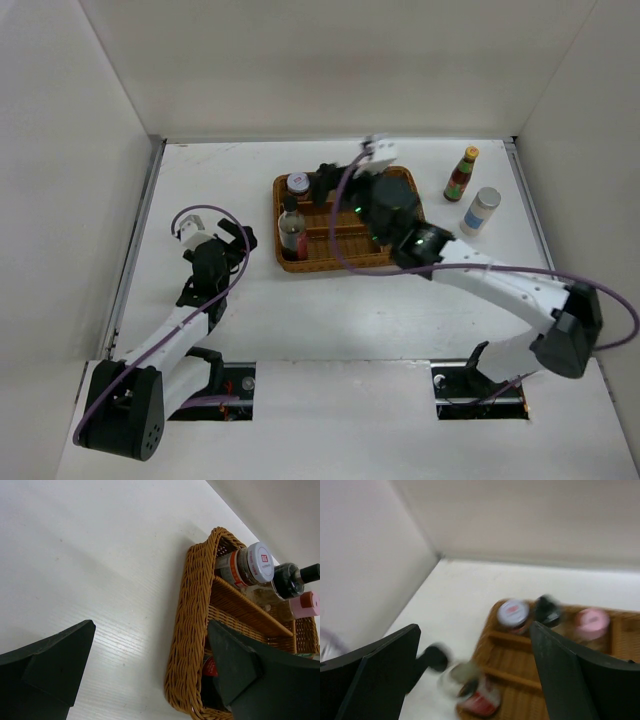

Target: Organize the condiment bottles

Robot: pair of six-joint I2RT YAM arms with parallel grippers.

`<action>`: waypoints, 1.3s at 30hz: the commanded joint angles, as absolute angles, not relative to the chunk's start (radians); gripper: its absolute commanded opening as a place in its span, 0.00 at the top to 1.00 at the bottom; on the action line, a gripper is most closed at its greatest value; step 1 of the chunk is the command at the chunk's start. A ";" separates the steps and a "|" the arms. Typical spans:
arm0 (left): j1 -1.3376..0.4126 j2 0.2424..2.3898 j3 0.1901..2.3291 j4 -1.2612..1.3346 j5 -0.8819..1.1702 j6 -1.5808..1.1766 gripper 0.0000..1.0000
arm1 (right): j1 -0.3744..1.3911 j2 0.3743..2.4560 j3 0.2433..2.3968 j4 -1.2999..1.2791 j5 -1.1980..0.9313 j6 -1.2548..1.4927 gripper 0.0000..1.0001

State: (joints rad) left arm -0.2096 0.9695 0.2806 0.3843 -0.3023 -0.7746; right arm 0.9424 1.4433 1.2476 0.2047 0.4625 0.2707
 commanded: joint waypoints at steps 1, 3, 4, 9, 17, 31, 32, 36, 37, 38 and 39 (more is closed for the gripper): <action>-0.200 0.960 0.276 0.408 -0.291 -0.785 0.00 | 0.731 1.336 1.183 0.262 0.452 0.299 0.04; -0.199 0.956 0.276 0.410 -0.287 -0.787 0.00 | 0.574 1.321 1.157 0.242 0.475 0.305 0.06; -0.202 0.954 0.272 0.417 -0.288 -0.788 0.00 | 0.494 1.333 1.158 0.232 0.498 0.302 0.08; -0.205 0.983 0.278 0.419 -0.278 -0.793 0.00 | 0.221 1.491 1.267 0.127 0.604 0.255 0.04; -0.203 0.983 0.270 0.437 -0.275 -0.798 0.00 | 0.068 1.712 1.405 0.020 0.517 0.259 0.00; -0.205 1.014 0.268 0.465 -0.271 -0.801 0.00 | 0.039 1.885 1.494 0.009 0.479 0.265 0.30; -0.205 1.017 0.268 0.465 -0.272 -0.801 0.00 | 0.038 1.885 1.493 0.012 0.482 0.265 0.37; -0.202 1.017 0.268 0.466 -0.265 -0.801 0.00 | 0.039 1.853 1.483 0.024 0.497 0.276 0.63; -0.203 1.016 0.268 0.466 -0.270 -0.801 0.00 | 0.039 1.826 1.465 0.049 0.505 0.279 0.65; -0.205 1.017 0.268 0.466 -0.271 -0.801 0.00 | 0.041 1.794 1.442 0.086 0.511 0.275 0.67; -0.202 1.020 0.270 0.466 -0.268 -0.801 0.00 | 0.047 1.760 1.424 0.121 0.512 0.275 0.68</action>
State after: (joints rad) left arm -0.2077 1.0241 0.2752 0.4160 -0.2756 -0.7937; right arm 0.0406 1.8797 1.4418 -0.0036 0.4873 0.2653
